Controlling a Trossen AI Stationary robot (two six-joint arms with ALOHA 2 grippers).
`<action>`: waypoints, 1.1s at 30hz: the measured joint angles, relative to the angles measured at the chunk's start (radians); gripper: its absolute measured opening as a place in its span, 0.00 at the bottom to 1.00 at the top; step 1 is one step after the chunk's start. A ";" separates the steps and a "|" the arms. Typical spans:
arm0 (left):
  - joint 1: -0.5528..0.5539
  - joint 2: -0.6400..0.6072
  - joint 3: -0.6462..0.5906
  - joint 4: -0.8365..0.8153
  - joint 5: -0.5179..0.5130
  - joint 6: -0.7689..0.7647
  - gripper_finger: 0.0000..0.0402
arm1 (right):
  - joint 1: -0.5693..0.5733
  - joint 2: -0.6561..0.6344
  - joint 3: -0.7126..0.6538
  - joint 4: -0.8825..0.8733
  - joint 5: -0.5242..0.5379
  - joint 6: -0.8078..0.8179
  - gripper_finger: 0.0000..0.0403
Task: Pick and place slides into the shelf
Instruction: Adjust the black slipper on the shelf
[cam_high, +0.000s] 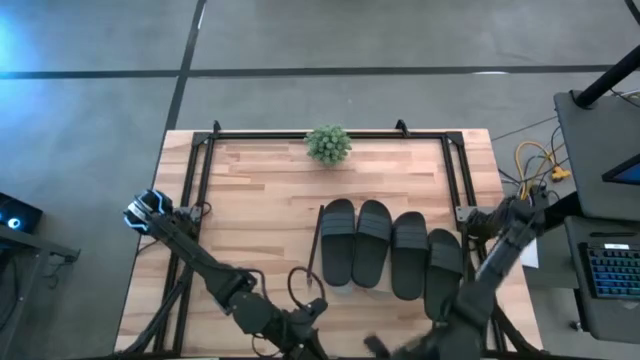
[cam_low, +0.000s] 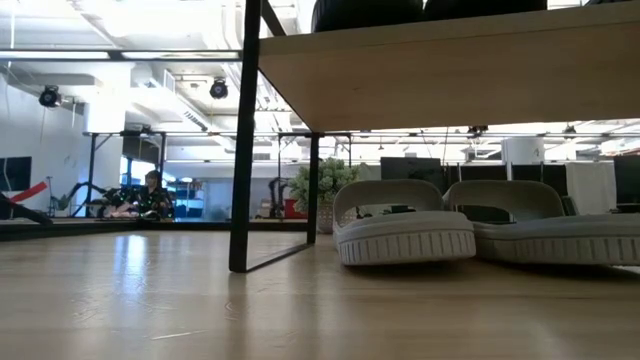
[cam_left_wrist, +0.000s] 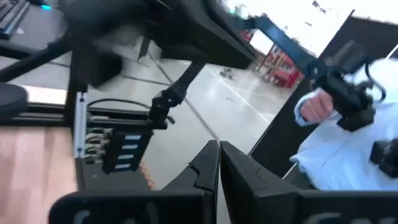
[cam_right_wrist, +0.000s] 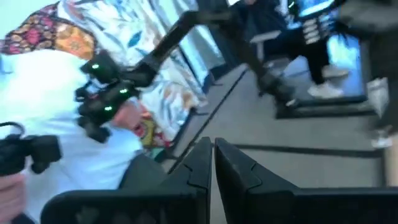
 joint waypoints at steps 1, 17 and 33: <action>0.005 -0.014 -0.002 -0.019 0.000 0.015 0.00 | -0.017 -0.040 -0.046 0.002 -0.008 -0.009 0.03; 0.278 -0.565 -0.255 -0.355 -0.055 0.283 0.00 | -0.418 -0.875 -0.640 -0.202 -0.013 -0.231 0.03; 0.820 -0.924 -0.857 0.086 0.345 0.187 0.00 | -0.808 -1.211 -1.019 -0.116 -0.017 -0.225 0.03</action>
